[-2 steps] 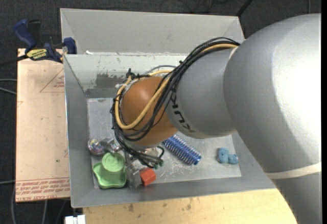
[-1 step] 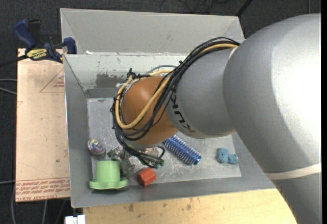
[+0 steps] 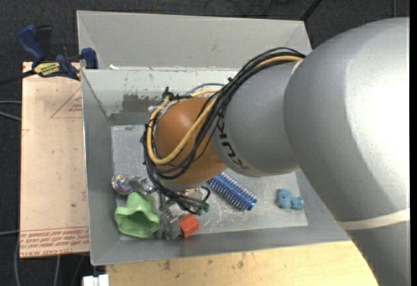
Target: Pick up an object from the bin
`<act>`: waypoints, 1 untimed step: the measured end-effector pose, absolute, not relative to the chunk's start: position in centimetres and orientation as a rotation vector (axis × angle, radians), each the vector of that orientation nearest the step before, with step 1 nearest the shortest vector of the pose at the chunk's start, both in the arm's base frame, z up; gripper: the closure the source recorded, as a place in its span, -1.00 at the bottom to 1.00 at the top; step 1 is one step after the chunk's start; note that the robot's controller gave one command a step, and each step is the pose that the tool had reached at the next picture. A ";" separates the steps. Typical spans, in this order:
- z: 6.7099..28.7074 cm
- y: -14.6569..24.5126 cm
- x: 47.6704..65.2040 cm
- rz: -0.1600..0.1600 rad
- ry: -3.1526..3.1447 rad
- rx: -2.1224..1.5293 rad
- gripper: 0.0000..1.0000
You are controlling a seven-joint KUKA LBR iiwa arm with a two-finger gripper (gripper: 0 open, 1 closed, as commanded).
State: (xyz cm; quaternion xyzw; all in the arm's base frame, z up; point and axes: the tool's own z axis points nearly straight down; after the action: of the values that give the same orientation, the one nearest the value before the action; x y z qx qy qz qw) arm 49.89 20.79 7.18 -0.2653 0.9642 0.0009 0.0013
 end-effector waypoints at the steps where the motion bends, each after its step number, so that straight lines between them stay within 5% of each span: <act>1: 7.2 20.8 49.9 0.003 3.026 -0.832 1.00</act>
Offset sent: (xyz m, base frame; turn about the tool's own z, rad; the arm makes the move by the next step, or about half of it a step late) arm 0.0000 0.0000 0.0000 0.0000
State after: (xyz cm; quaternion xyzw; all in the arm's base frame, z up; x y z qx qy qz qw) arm 49.92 20.76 7.21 -0.2651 0.9642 0.0009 0.0019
